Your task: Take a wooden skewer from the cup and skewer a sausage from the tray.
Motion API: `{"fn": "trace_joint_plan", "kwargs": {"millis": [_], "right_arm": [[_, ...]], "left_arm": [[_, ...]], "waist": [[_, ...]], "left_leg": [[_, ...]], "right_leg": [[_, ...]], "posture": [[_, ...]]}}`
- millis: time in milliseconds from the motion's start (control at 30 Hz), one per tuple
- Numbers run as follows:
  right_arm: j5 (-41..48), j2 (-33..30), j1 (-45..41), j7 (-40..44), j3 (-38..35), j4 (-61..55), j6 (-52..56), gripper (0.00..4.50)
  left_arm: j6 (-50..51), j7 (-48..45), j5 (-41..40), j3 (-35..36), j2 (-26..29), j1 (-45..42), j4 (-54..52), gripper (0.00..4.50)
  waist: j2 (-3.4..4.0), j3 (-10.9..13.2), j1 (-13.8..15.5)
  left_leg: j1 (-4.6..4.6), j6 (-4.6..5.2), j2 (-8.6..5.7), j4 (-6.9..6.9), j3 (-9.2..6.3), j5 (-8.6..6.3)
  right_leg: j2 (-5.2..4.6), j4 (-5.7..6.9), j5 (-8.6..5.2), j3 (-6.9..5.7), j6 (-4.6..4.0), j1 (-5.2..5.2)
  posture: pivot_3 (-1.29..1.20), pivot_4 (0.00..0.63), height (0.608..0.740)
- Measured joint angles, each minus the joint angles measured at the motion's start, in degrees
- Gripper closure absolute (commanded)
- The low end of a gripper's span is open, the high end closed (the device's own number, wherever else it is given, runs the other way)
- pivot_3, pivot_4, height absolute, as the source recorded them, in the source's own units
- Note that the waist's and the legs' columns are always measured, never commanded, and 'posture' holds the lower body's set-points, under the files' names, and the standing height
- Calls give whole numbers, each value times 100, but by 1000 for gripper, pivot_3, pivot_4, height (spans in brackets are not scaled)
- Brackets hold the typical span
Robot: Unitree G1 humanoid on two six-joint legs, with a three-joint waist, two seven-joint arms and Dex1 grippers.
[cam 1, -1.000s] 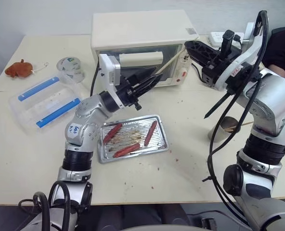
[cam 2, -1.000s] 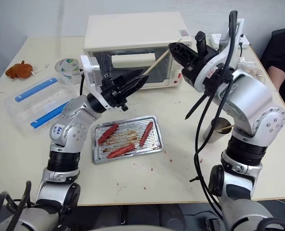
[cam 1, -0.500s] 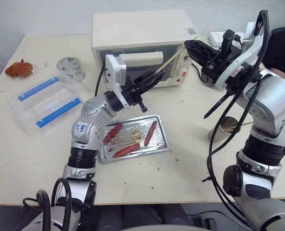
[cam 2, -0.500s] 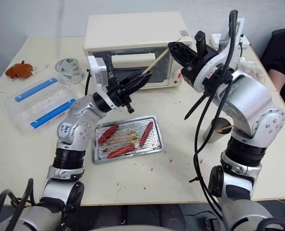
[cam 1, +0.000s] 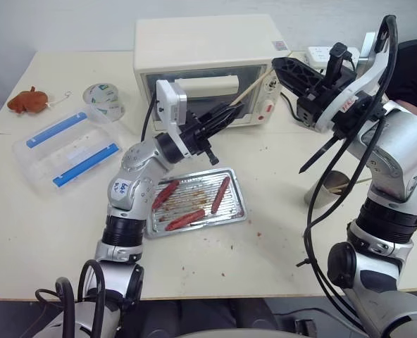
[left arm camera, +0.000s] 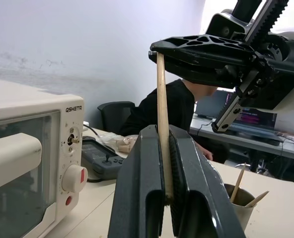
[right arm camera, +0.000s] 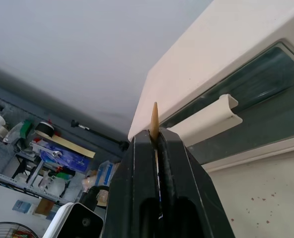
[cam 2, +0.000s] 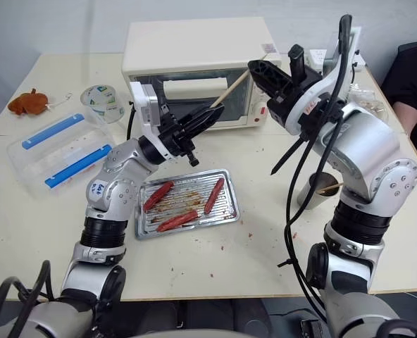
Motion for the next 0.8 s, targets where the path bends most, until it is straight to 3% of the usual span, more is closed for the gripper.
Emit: {"fn": "trace_joint_plan", "kwargs": {"millis": [200, 333, 500, 567, 667, 800], "right_arm": [[7, -181, 30, 82, 61, 0, 51, 4500], [19, -559, 189, 281, 172, 1, 202, 3525], [18, -1145, 227, 770, 266, 49, 445, 1941], [-14, -1624, 222, 1059, 419, 111, 636, 1941], [-873, -2601, 177, 2123, 838, 0, 1190, 1941], [-2893, -3622, 216, 4326, 1794, -662, 1401, 1941]], "left_arm": [[22, -17, 40, -32, 89, -18, -3, 4484], [68, -38, 78, 36, 434, -24, -20, 4500], [176, -89, 77, 331, 965, 55, -24, 4500], [262, -133, 70, 380, 1149, 132, -51, 4500], [568, -366, -35, 503, 1711, 426, -344, 4500], [1100, -989, -315, 719, 2724, 945, -875, 4500]], "waist": [[0, 0, 3], [0, 0, -12], [0, 0, -6], [0, 0, 4], [1, 1, 7], [3, 2, -25]], "left_leg": [[0, 0, 0, 0, 0, 0], [1, 0, 1, 0, 1, 0], [1, 1, 0, -3, 1, 0], [-1, 1, 0, -2, 1, 0], [-2, 2, 2, -9, 2, 0], [7, 3, 8, -18, 2, -1]], "right_leg": [[0, -1, 0, 0, 0, 0], [1, 0, 0, 1, 0, 0], [0, -1, 0, 1, 0, 0], [-2, -5, 0, 1, 0, 1], [-2, -14, -1, -1, -2, -2], [3, -15, -6, -8, -12, -5]], "posture": [[0, 150, 740], [0, 150, 740], [0, 150, 740], [0, 150, 740], [0, 150, 740], [0, 150, 740]]}}
